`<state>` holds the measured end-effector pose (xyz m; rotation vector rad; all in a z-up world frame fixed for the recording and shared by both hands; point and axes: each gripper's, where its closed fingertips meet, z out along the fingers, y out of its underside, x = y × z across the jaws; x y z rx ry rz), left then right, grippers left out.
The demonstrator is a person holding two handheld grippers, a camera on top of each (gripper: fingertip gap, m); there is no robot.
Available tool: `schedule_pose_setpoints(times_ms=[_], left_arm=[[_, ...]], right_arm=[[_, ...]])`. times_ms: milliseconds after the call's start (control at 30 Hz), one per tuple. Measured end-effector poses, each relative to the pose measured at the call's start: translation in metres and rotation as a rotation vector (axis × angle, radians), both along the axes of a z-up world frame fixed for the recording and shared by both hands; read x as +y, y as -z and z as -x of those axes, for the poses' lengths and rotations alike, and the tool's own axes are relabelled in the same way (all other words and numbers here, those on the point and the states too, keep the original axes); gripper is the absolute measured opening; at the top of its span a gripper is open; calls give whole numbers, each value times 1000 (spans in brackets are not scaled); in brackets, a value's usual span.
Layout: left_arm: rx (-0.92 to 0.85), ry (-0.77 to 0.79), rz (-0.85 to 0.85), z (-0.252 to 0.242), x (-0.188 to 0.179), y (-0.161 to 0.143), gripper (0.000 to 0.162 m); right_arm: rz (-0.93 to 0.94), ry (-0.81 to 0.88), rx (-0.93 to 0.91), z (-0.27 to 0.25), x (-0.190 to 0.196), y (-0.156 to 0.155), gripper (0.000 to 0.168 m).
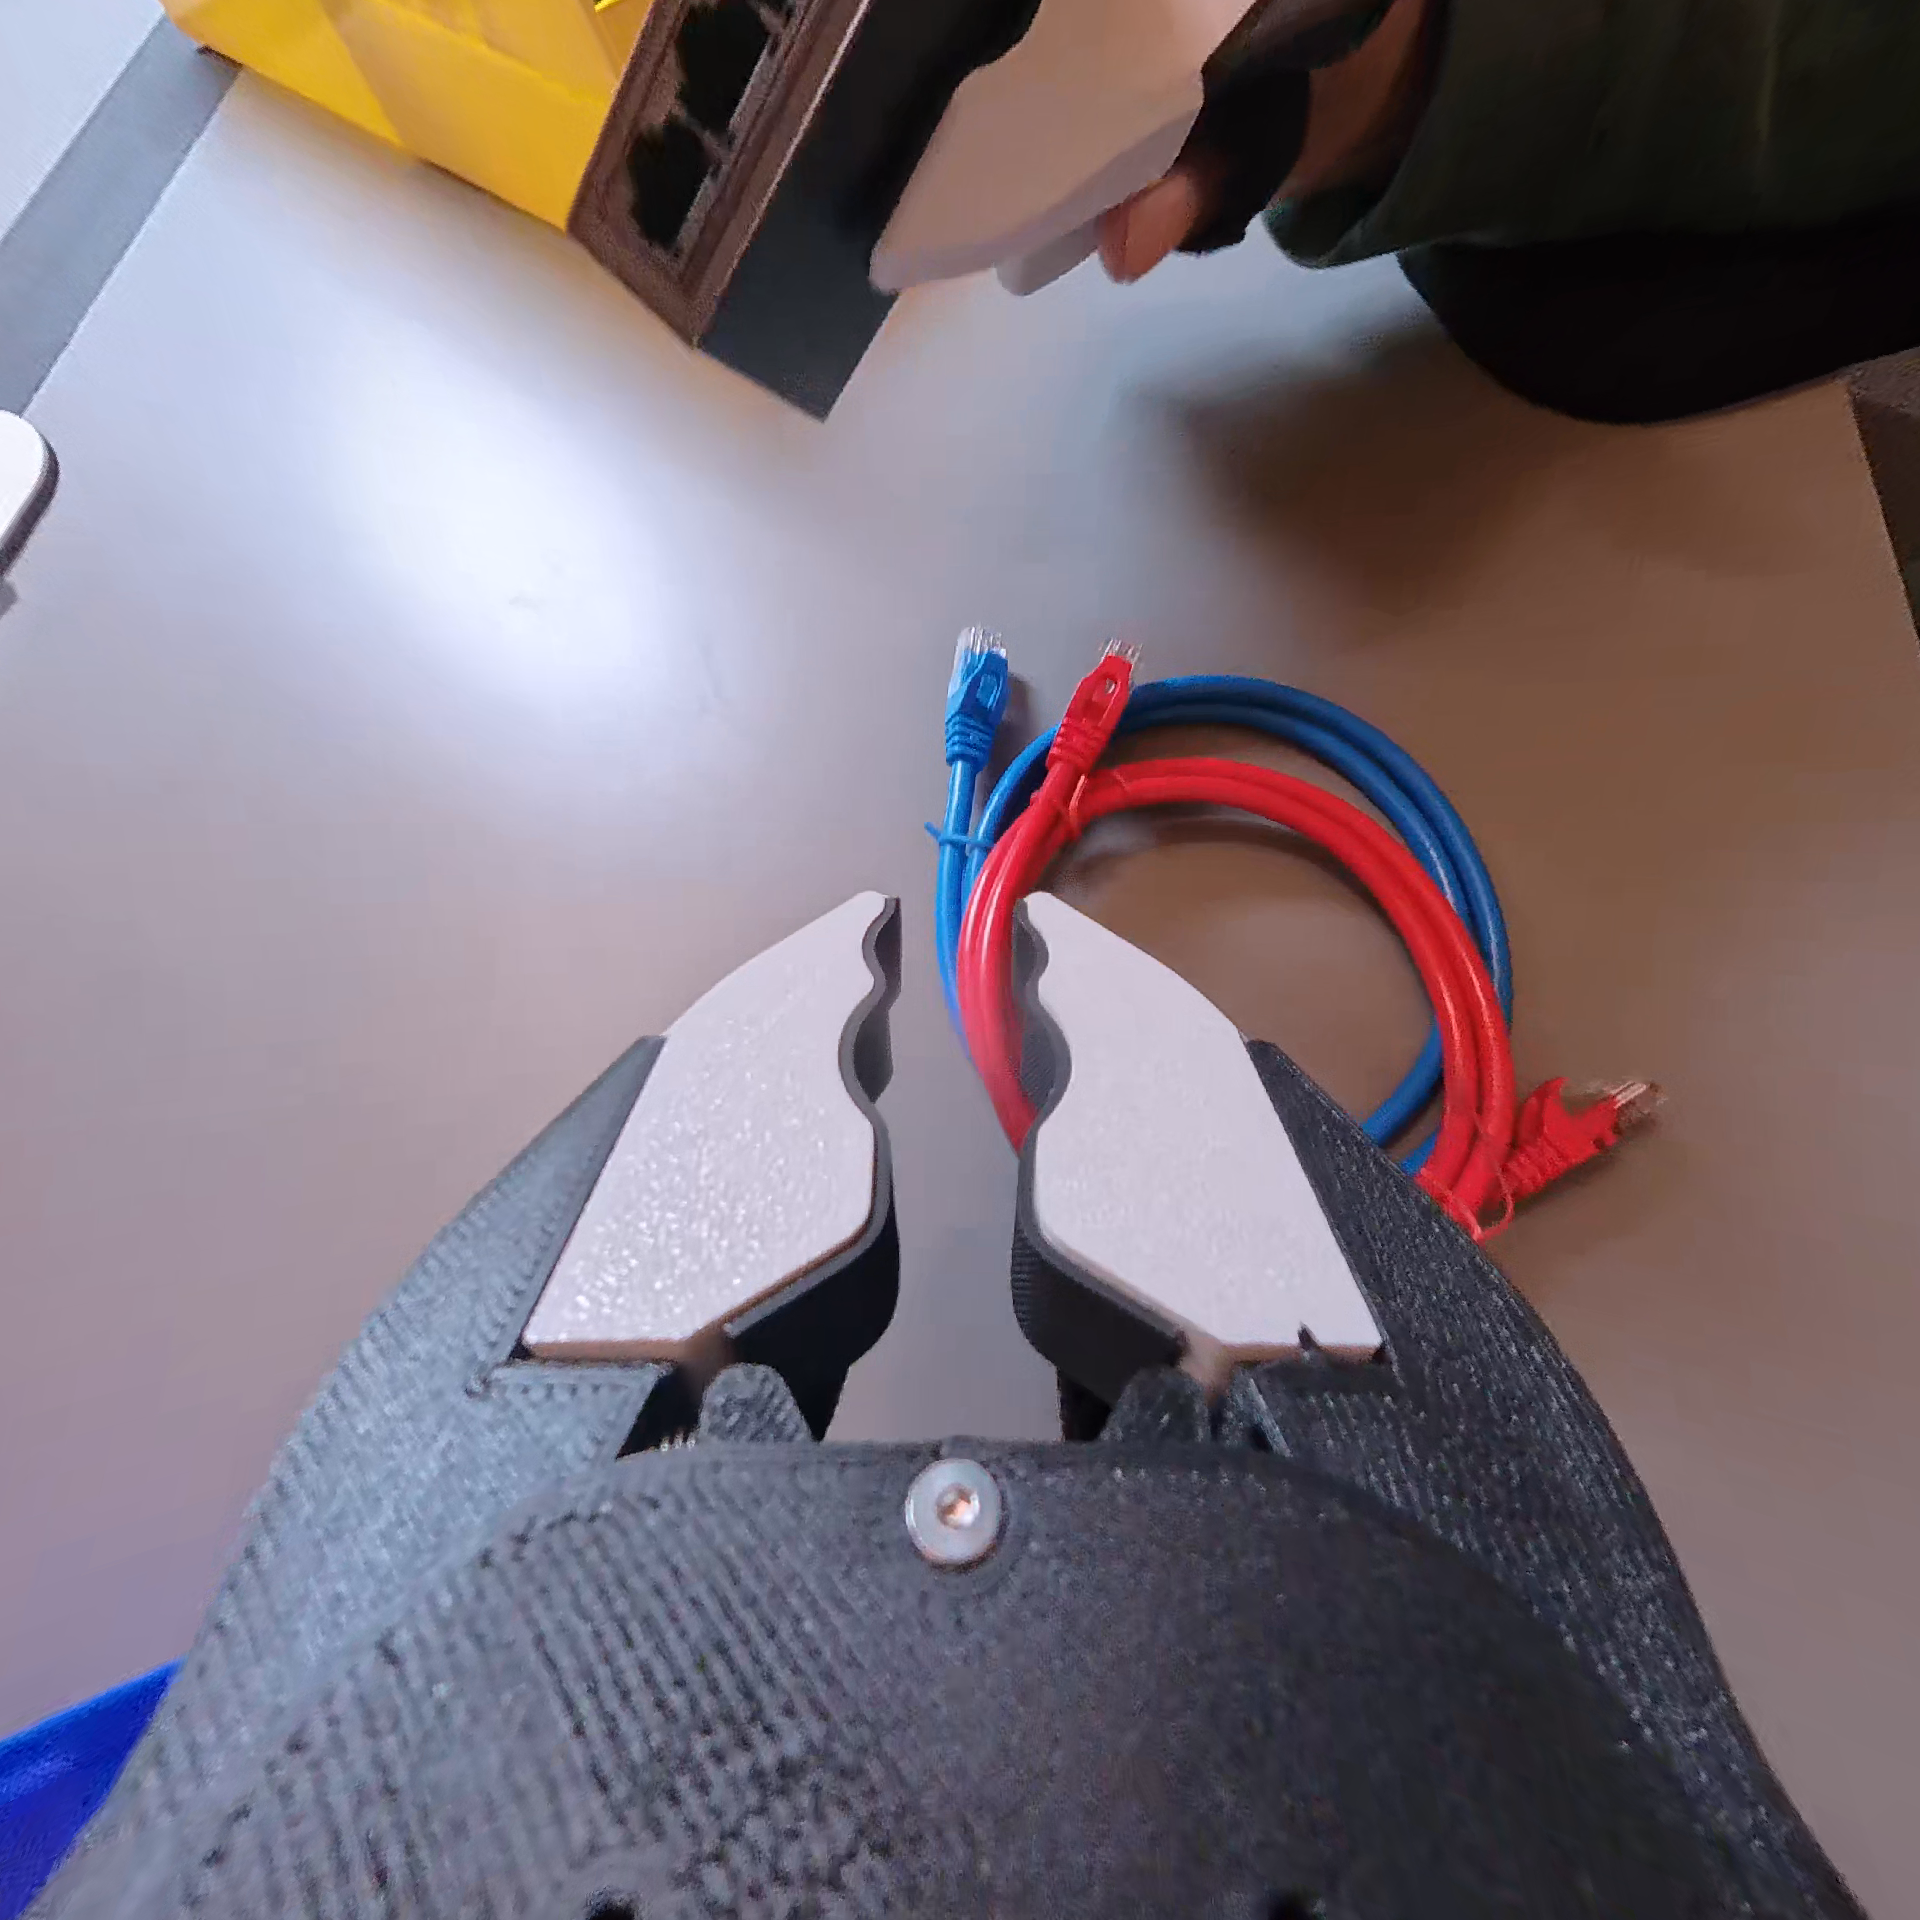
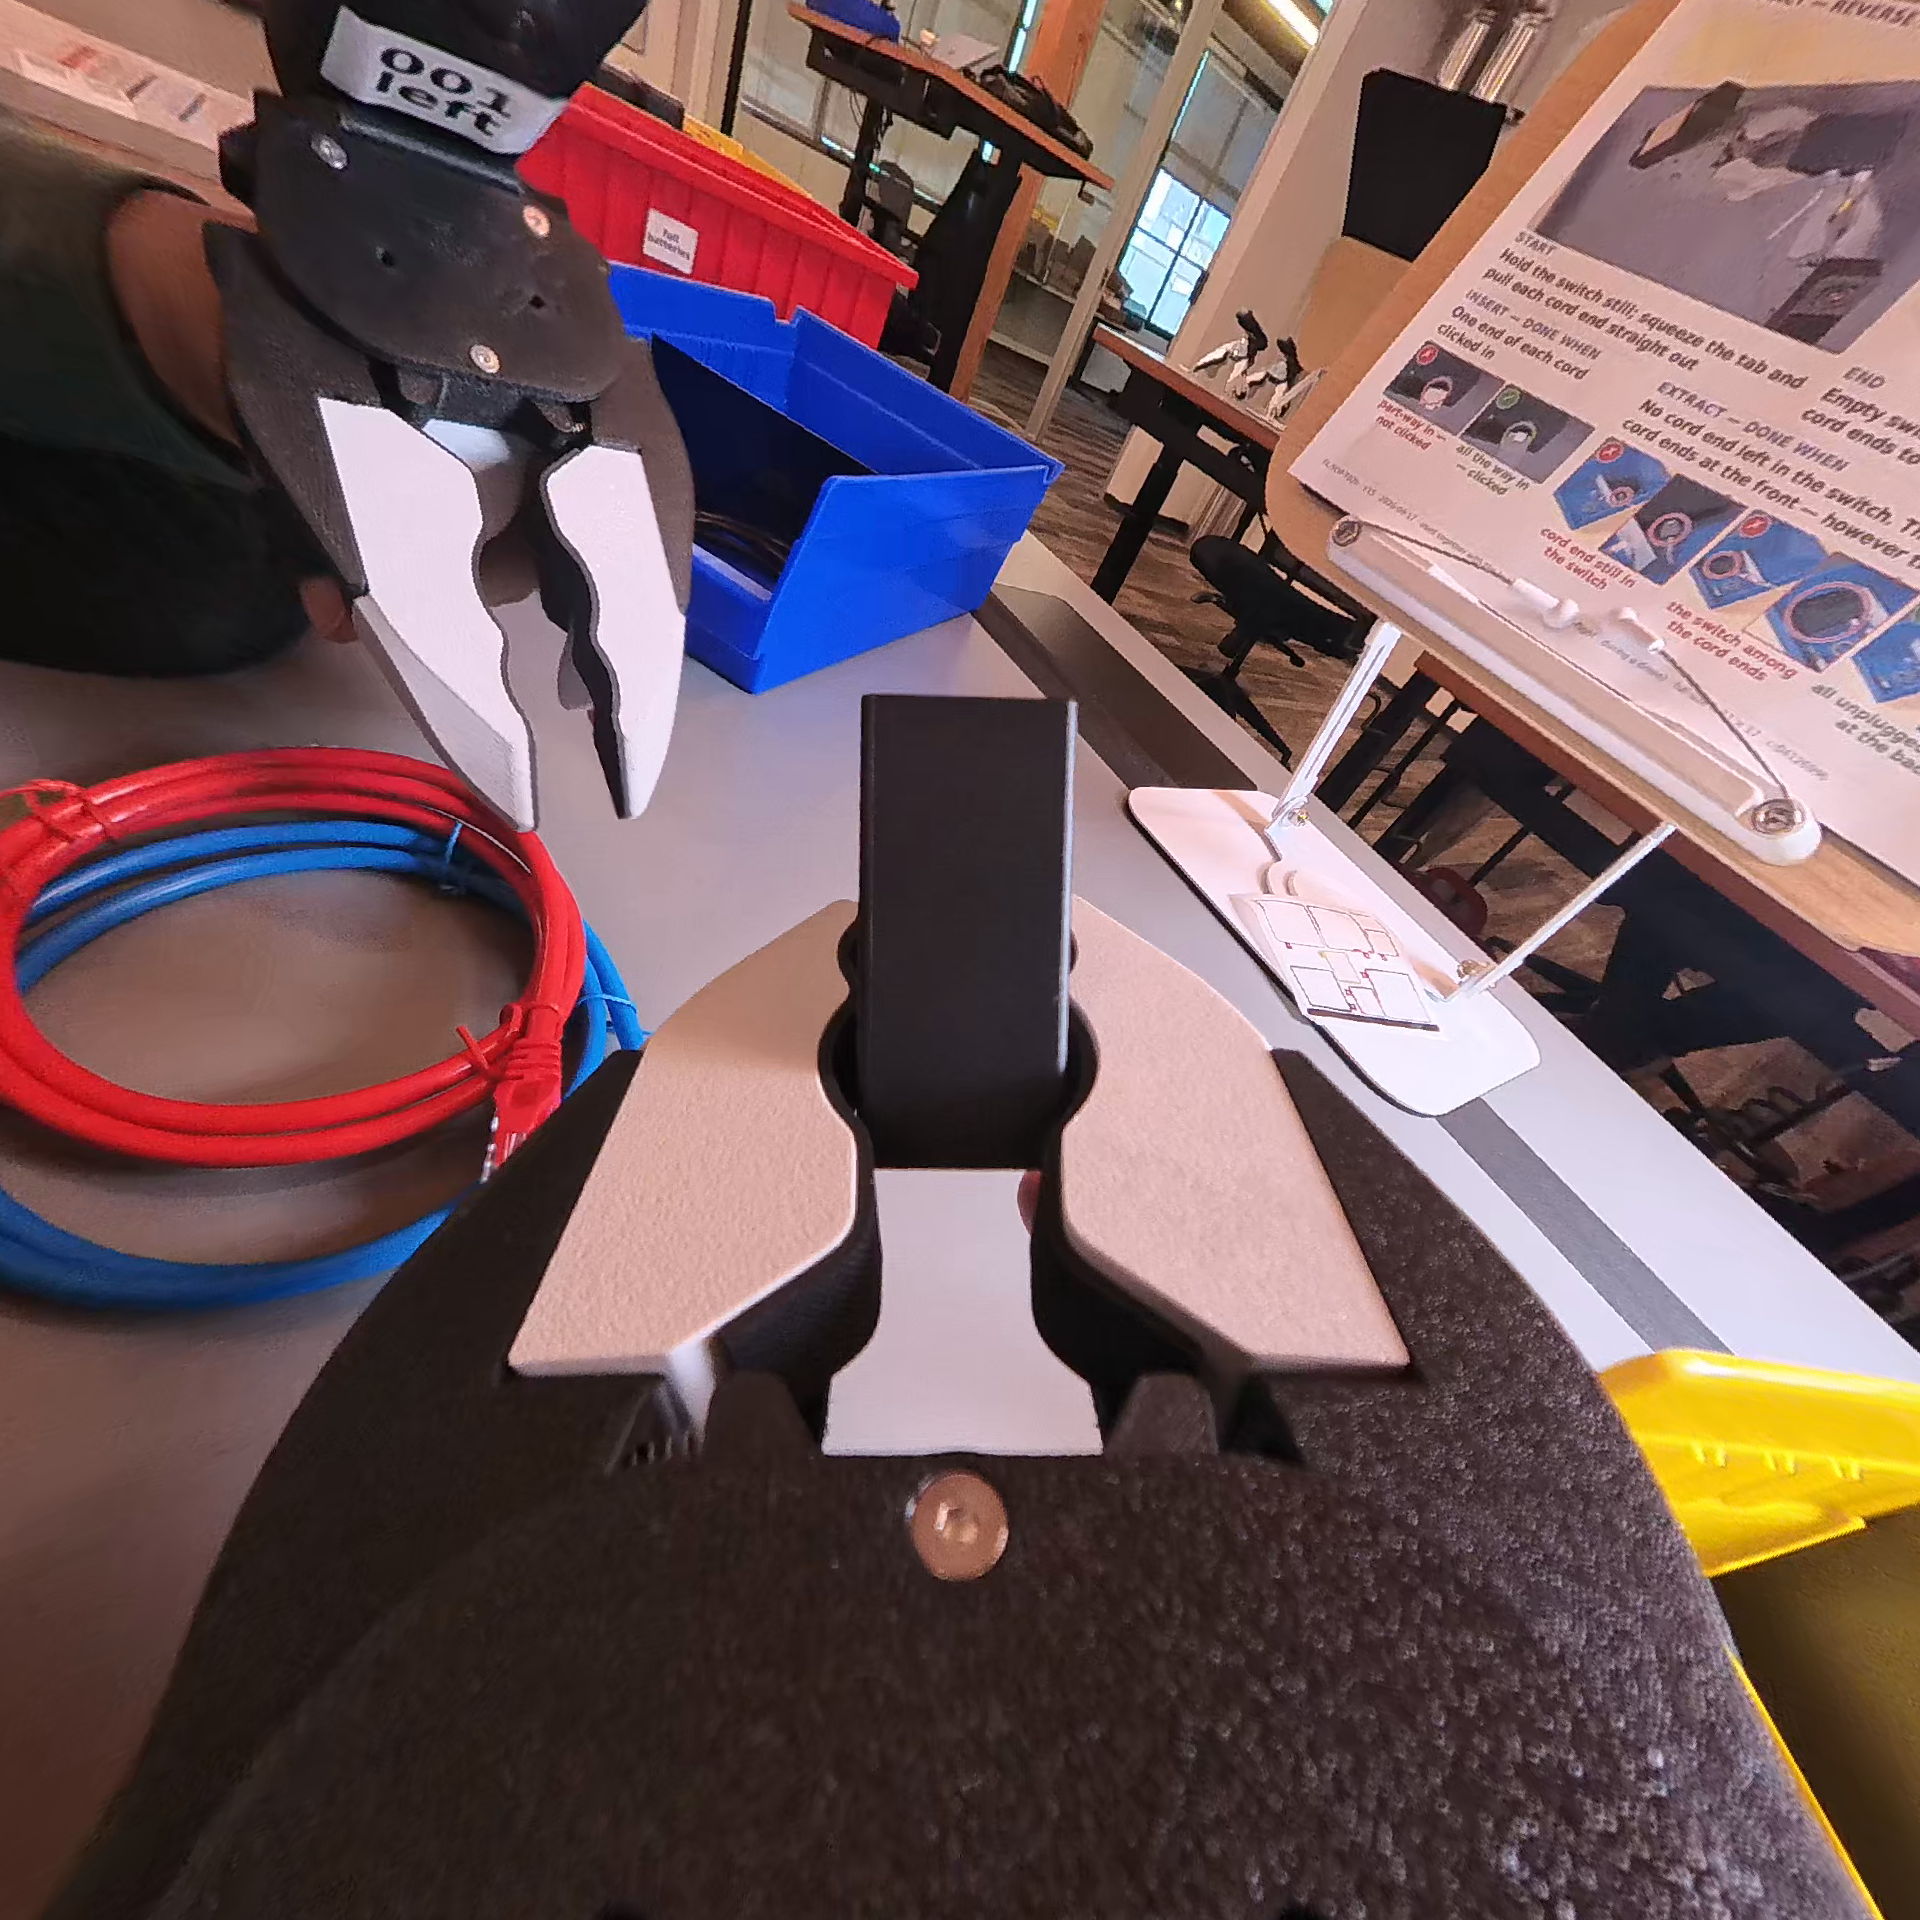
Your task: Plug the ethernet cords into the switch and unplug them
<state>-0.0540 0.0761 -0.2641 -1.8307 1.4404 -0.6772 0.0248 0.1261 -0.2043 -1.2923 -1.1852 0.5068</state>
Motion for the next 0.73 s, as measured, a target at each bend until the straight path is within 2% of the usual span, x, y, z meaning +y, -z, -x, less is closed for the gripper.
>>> schedule_pose_setpoints(times_ms=[200, 367, 467, 633, 733], left_arm=[[89, 121, 54, -32, 1, -1, 16], [264, 254, 11, -59, -14, 23, 16], [289, 230, 3, -63, -13, 37, 17], [291, 228, 39, -54, -16, 36, 12], [251, 212, 57, -45, -17, 24, 13]], right_arm=[[-15, 2, -22, -2, 0, 2, 29], [-33, 30, -12, -13, 0, -4, 30], [-14, 38, -1, -16, 3, -3, 30], [-10, 20, -17, -11, 1, 2, 29], [-13, 21, -19, -11, 0, 1, 29]])
